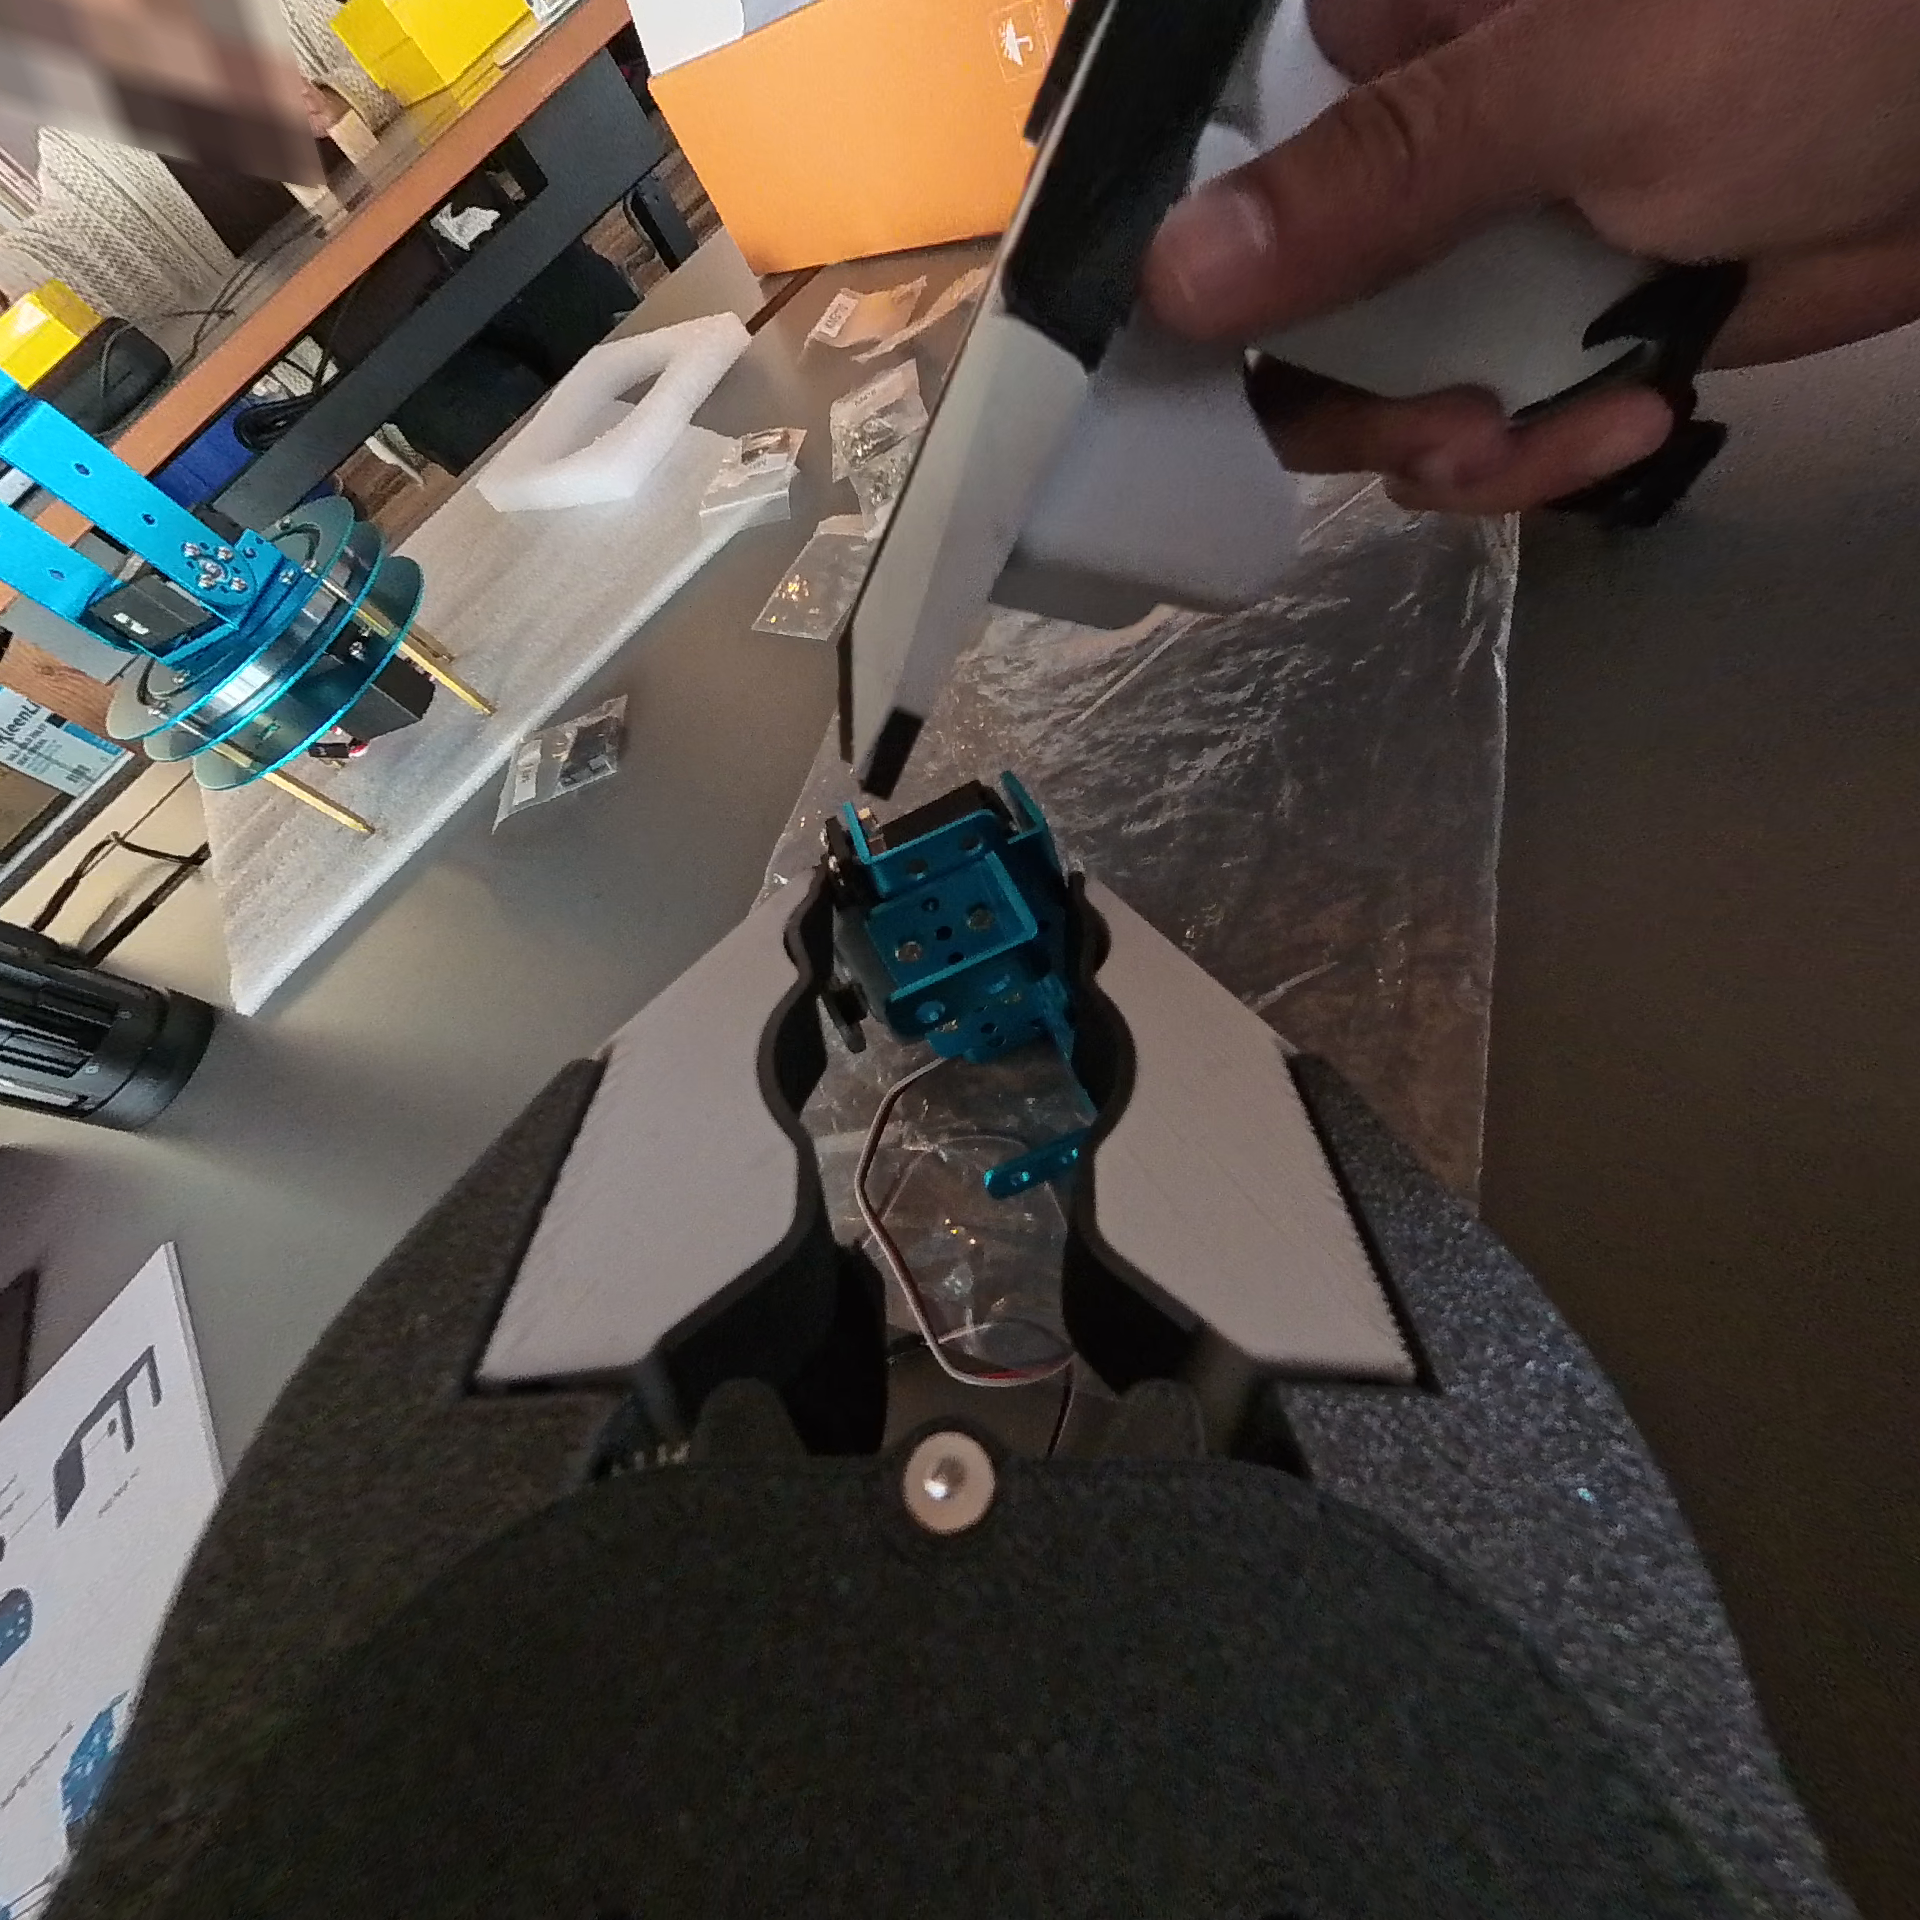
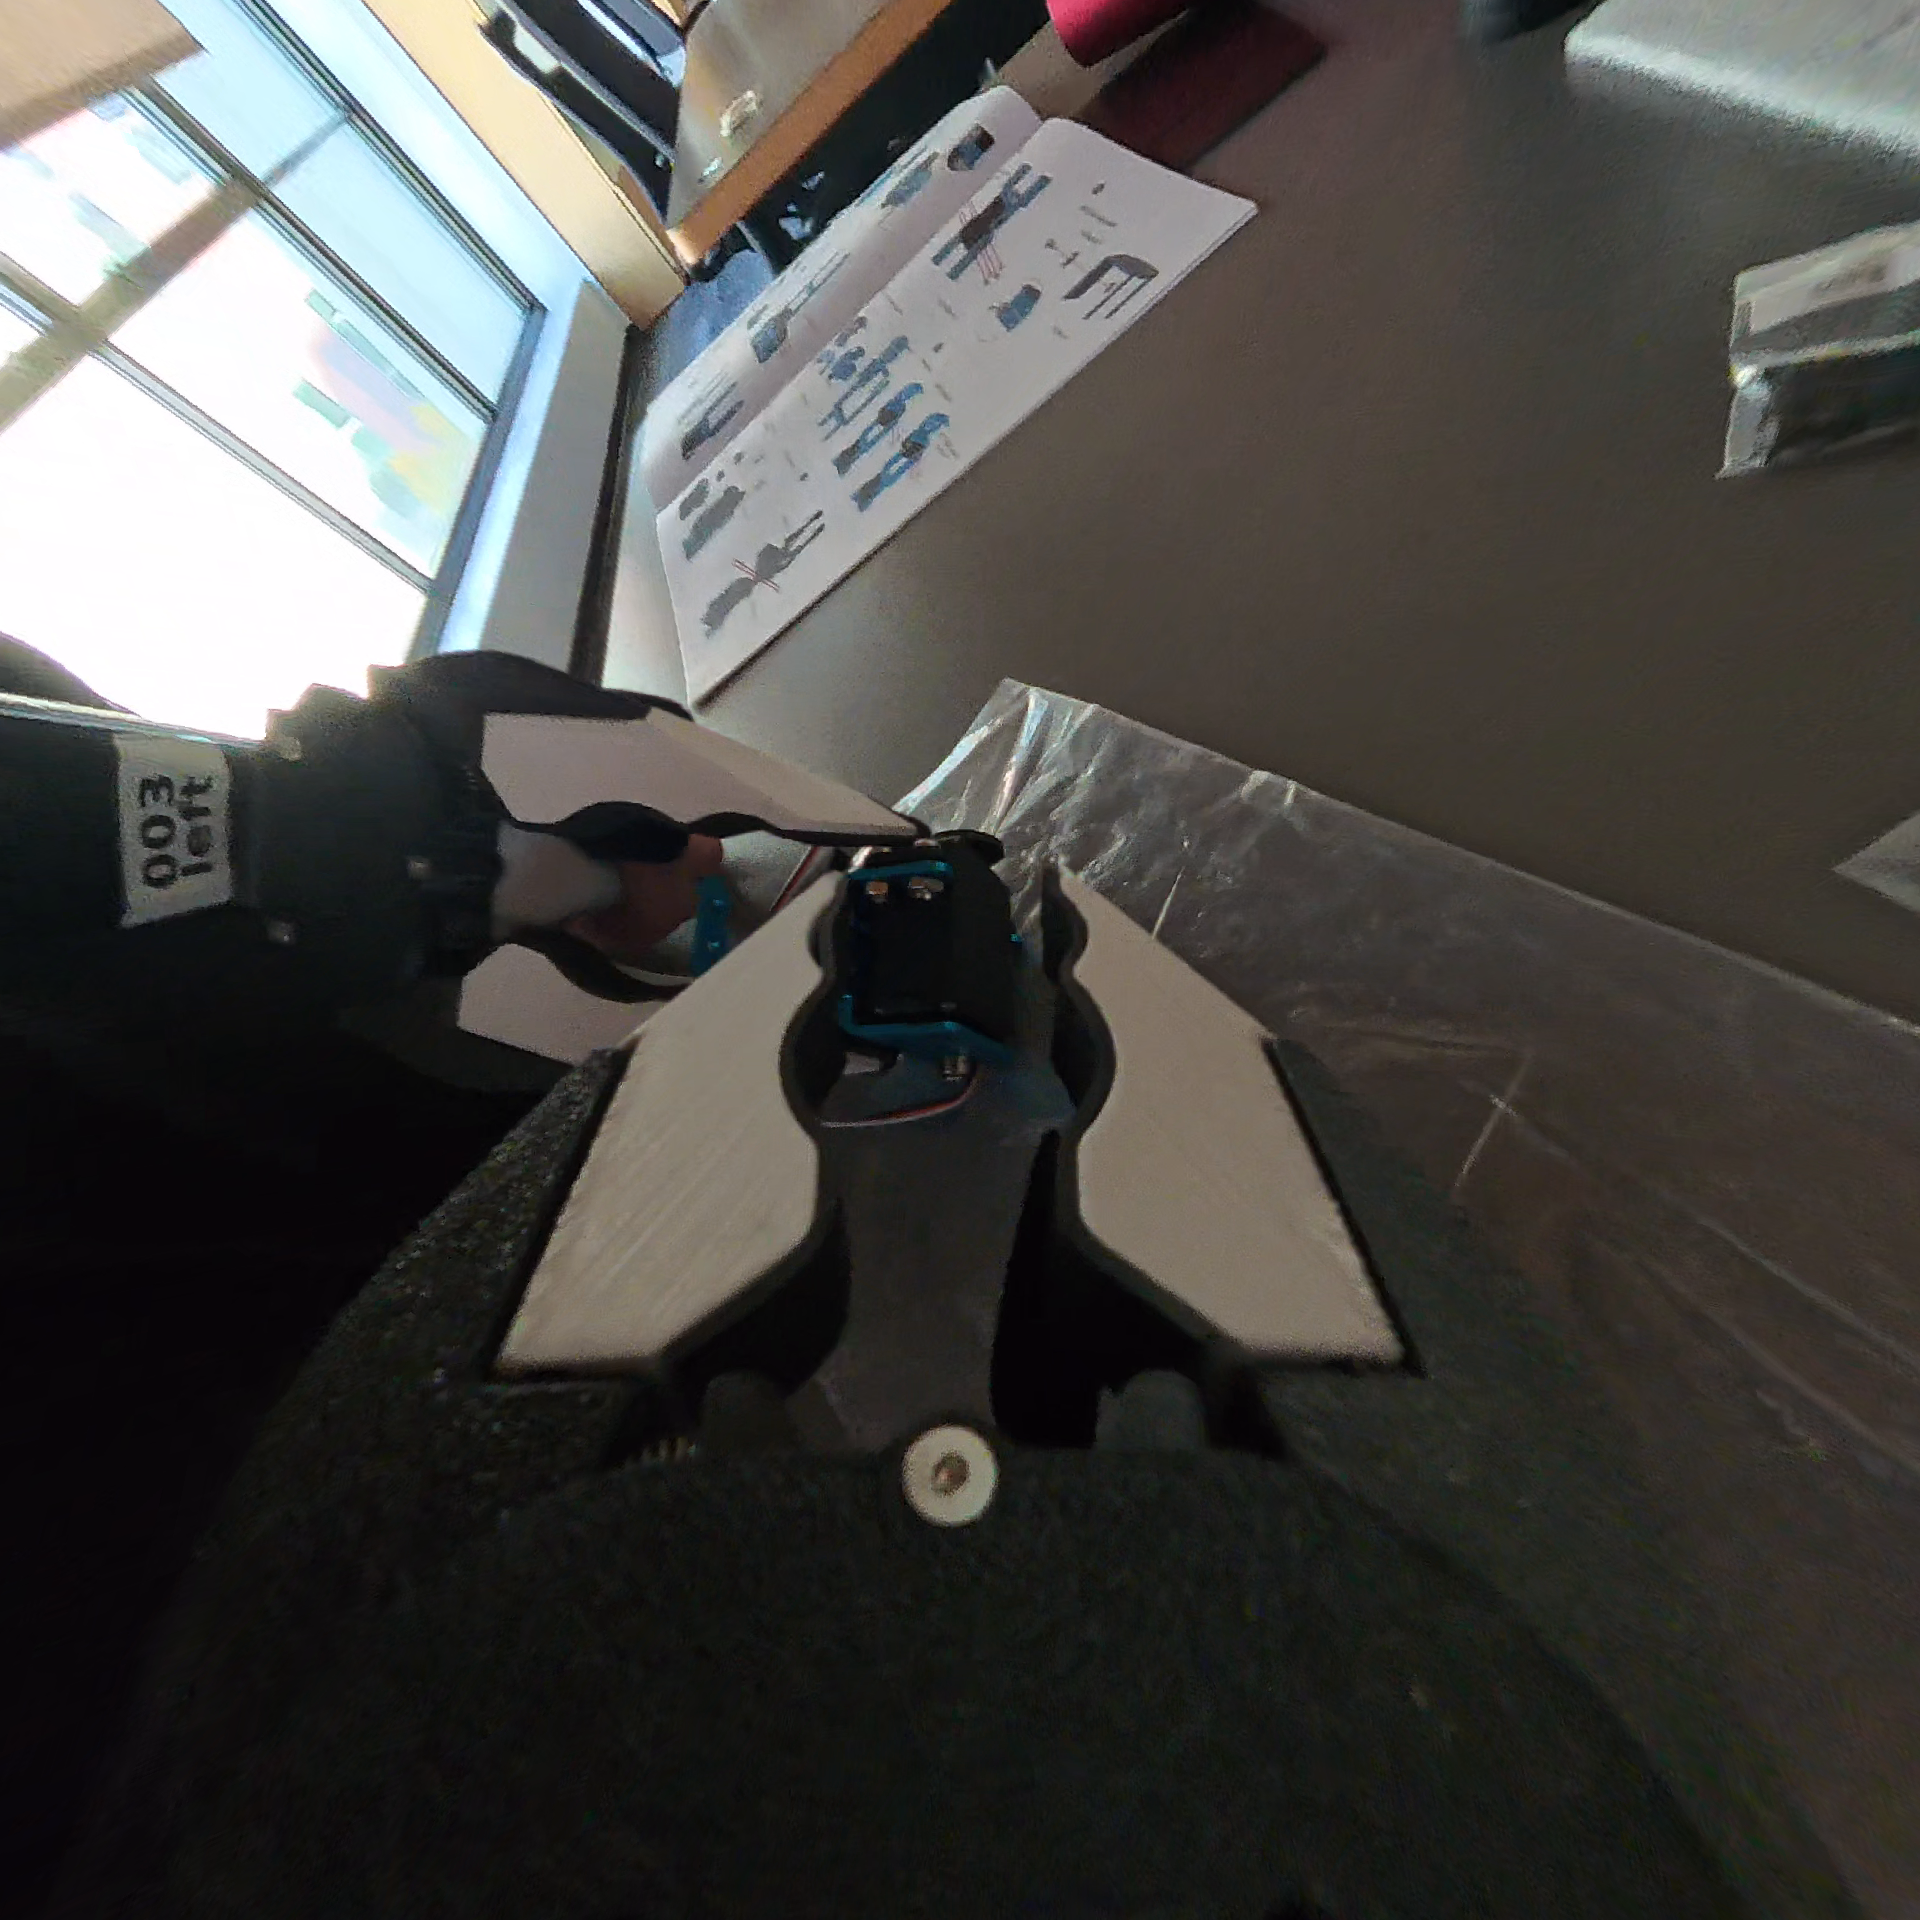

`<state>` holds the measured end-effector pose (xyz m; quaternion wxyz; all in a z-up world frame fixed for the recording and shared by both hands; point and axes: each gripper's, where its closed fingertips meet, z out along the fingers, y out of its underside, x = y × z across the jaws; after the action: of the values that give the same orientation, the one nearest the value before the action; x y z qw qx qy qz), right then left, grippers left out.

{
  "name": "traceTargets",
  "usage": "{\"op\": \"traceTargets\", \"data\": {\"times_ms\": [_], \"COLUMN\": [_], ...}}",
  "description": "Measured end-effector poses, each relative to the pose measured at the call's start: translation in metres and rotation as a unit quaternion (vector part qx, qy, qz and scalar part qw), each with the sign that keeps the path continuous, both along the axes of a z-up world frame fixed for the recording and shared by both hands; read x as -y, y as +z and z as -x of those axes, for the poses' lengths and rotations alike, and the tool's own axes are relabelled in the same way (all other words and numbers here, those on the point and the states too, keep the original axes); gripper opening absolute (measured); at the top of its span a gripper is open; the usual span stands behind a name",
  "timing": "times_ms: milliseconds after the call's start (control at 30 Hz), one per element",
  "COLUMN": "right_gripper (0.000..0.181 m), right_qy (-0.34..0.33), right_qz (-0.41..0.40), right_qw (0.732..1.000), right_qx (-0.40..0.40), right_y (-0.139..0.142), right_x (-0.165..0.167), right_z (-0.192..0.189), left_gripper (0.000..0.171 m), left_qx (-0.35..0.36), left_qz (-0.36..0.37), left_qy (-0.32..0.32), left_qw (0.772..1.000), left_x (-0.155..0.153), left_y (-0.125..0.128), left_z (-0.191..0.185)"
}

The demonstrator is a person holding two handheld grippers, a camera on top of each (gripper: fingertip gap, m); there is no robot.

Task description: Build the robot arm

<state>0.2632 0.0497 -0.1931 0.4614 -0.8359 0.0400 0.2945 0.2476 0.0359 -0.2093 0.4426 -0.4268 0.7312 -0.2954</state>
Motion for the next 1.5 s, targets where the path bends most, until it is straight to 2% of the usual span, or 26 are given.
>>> {"op": "traceTargets", "data": {"times_ms": [200, 333, 467, 533, 667, 767, 1000, 1233, 1333, 1400, 1500], "right_gripper": [0.034, 0.041, 0.024, 0.046, 0.042, 0.048, 0.039, 0.043, 0.034, 0.041, 0.04], "right_qy": [0.006, 0.001, -0.018, 0.017, 0.011, 0.013, 0.035, 0.021, 0.0, 0.017, 0.02], "right_qz": [0.012, 0.019, 0.007, -0.009, 0.006, 0.014, 0.008, 0.018, 0.005, -0.012, 0.013], "right_qw": [1.0, 1.0, 0.999, 1.0, 0.999, 1.0, 0.996, 0.998, 0.999, 0.998, 0.999], "right_qx": [0.004, 0.009, 0.032, 0.016, 0.032, 0.004, -0.077, -0.059, -0.048, -0.065, -0.035], "right_y": [-0.008, -0.011, -0.006, 0.002, -0.007, -0.01, -0.008, -0.013, -0.008, 0.002, -0.01], "right_x": [-0.003, -0.003, -0.002, 0.001, -0.005, -0.005, -0.001, -0.003, -0.002, 0.0, -0.002], "right_z": [0.005, 0.001, -0.007, 0.006, 0.009, 0.007, 0.009, 0.002, -0.008, -0.001, 0.004], "left_gripper": [0.045, 0.045, 0.045, 0.045, 0.045, 0.045, 0.044, 0.045, 0.045, 0.045, 0.044], "left_qx": [0.001, 0.002, 0.001, 0.001, 0.002, 0.002, 0.002, 0.002, 0.002, 0.002, 0.002], "left_qz": [-0.004, -0.009, -0.005, -0.004, -0.007, -0.008, -0.007, -0.008, -0.008, -0.008, -0.009], "left_qy": [0.0, 0.0, -0.001, -0.001, -0.001, -0.001, -0.004, -0.004, -0.005, -0.005, -0.004], "left_qw": [1.0, 1.0, 1.0, 1.0, 1.0, 1.0, 1.0, 1.0, 1.0, 1.0, 1.0], "left_x": [0.0, 0.001, 0.0, 0.0, 0.001, 0.001, 0.001, 0.001, 0.002, 0.002, 0.002], "left_y": [0.0, 0.0, 0.0, 0.0, 0.0, 0.0, 0.0, 0.0, 0.0, 0.0, 0.0], "left_z": [0.0, 0.0, 0.0, 0.0, 0.0, 0.0, 0.001, 0.001, 0.001, 0.001, 0.001]}}
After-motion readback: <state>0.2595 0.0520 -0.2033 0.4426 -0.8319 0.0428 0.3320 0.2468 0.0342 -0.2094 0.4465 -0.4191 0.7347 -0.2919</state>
